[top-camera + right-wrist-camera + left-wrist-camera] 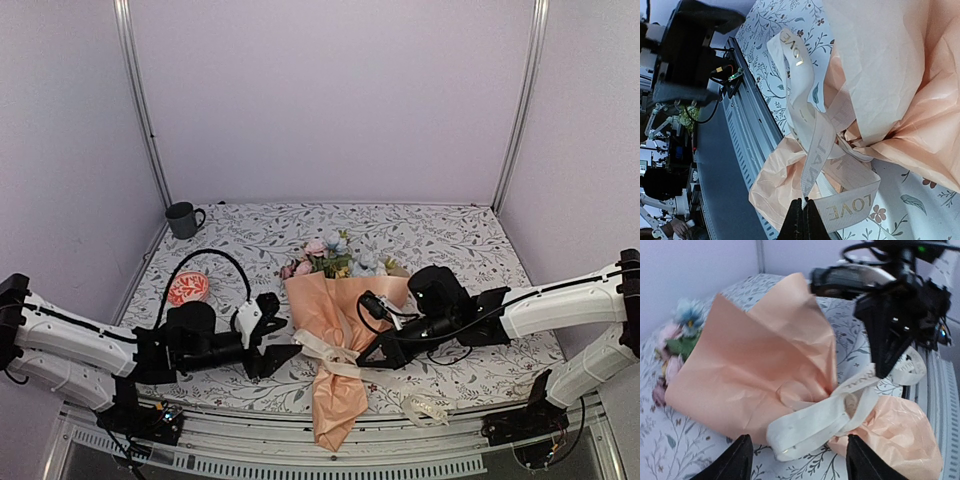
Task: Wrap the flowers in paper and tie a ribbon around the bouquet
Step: Cross the half-tied ribbon over the folded bouquet.
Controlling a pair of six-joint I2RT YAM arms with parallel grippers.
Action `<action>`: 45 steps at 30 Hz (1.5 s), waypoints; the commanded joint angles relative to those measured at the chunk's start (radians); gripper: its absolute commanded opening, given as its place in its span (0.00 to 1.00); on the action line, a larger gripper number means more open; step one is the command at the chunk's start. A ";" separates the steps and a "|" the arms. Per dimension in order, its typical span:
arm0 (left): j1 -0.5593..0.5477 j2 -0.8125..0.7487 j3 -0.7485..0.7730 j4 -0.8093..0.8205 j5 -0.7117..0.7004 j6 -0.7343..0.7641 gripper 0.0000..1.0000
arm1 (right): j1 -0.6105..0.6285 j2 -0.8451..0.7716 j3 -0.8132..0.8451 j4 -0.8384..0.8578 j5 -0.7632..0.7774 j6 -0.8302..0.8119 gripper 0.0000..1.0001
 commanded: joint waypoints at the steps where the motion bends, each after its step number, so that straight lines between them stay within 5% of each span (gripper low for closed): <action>1: -0.094 0.068 0.101 -0.059 0.105 0.397 0.81 | 0.007 0.008 0.036 -0.005 -0.022 -0.017 0.00; 5: -0.119 0.201 0.223 -0.160 0.077 0.540 0.91 | 0.005 0.014 0.040 -0.008 -0.028 -0.021 0.00; 15: -0.123 0.423 0.374 -0.187 0.113 0.705 0.91 | 0.006 0.022 0.039 0.000 -0.040 -0.019 0.00; 22: -0.123 0.473 0.397 -0.162 0.110 0.710 0.72 | 0.006 0.020 0.041 0.000 -0.040 -0.023 0.00; 27: -0.123 0.509 0.402 -0.107 0.039 0.685 0.36 | 0.005 0.019 0.040 0.002 -0.042 -0.022 0.00; 36: -0.120 0.513 0.381 -0.041 -0.049 0.625 0.00 | 0.006 0.006 0.032 -0.025 -0.060 -0.021 0.00; 39: -0.116 0.516 0.378 -0.032 -0.052 0.599 0.00 | 0.007 0.023 0.032 -0.038 -0.094 -0.026 0.01; 45: -0.116 0.522 0.357 0.000 -0.078 0.564 0.00 | 0.019 0.023 0.073 -0.123 -0.127 -0.078 0.25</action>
